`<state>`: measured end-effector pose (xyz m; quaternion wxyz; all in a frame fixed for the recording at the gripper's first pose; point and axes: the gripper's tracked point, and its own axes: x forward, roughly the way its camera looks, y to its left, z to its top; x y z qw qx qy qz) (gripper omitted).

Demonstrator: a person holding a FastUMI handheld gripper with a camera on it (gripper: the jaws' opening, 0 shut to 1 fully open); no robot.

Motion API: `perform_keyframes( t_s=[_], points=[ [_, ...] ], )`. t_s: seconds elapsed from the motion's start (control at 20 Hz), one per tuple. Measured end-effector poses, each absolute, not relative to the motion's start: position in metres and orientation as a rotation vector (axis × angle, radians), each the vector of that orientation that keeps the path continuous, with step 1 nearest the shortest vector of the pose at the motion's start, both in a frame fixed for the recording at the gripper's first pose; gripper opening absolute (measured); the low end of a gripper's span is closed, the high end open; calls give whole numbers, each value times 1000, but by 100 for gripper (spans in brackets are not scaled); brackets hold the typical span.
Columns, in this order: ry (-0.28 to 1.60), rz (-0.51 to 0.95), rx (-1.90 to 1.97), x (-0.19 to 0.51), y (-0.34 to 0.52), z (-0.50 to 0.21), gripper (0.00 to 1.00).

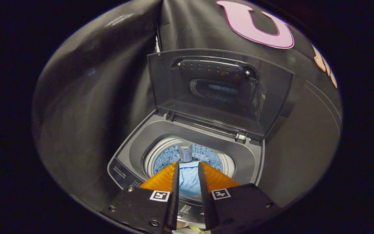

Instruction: Put the clothes into the washing machine and then close the washing machine lid.

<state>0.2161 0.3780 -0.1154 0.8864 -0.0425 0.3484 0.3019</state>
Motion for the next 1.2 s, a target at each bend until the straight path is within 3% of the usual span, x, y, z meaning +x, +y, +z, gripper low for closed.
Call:
perform_keyframes(
  t_s=[0.15, 0.45, 0.6, 1.2],
  points=[
    [714, 628, -82, 213, 372, -110, 34],
    [686, 607, -83, 210, 357, -101, 62],
    [662, 589, -81, 212, 350, -96, 100],
    [520, 516, -109, 240, 330, -37, 98]
  ],
)
